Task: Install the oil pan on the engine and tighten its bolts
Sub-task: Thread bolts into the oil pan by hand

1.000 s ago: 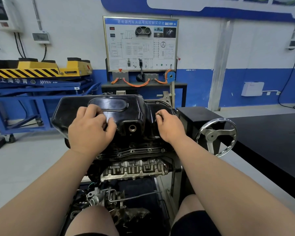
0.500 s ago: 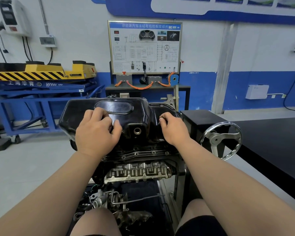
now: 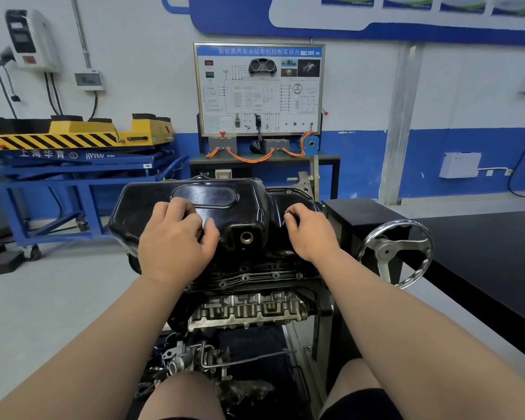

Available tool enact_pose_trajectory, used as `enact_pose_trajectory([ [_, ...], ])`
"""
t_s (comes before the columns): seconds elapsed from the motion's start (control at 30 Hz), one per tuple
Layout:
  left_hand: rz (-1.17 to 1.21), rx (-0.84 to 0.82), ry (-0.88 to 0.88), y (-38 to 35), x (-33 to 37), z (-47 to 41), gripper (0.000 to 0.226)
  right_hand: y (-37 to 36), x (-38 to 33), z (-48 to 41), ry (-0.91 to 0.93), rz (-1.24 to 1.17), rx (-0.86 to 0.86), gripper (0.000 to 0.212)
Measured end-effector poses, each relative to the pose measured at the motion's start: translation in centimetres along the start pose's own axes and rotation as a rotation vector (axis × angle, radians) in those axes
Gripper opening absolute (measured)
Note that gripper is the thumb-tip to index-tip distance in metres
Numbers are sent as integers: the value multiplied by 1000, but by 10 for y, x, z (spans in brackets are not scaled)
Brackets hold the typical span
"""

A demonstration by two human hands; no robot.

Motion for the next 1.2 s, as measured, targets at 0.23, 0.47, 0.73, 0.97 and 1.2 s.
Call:
enact_pose_trajectory([
  [0.23,13,36,-19,-3,-3,4,43,24,51,37,-393,-663,301,24],
  [0.47,5,16,-14,-4,-3,1,44,-39,92,110,-600,-708,-31,18],
  [0.73,4,37,-26,-5,-4,4,46,-41,53,90,-313,-293,-162,24],
  [0.97,7,78,-40,-4,-4,6,43,-30,36,93,-198,5,-137,27],
  [1.2,17,107,-56,-2,-2,11,43,-20,18,88,-166,381,-217,28],
])
Point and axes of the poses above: each hand's wrist, its own z-axis away from the middle knuckle, its own y-axis out of the back of the hand, x = y × z, the point moved 6 cm from there along -z, towards the middle knuckle, and after that the axes turned 13 degrees about z, right-handed, at the moved point
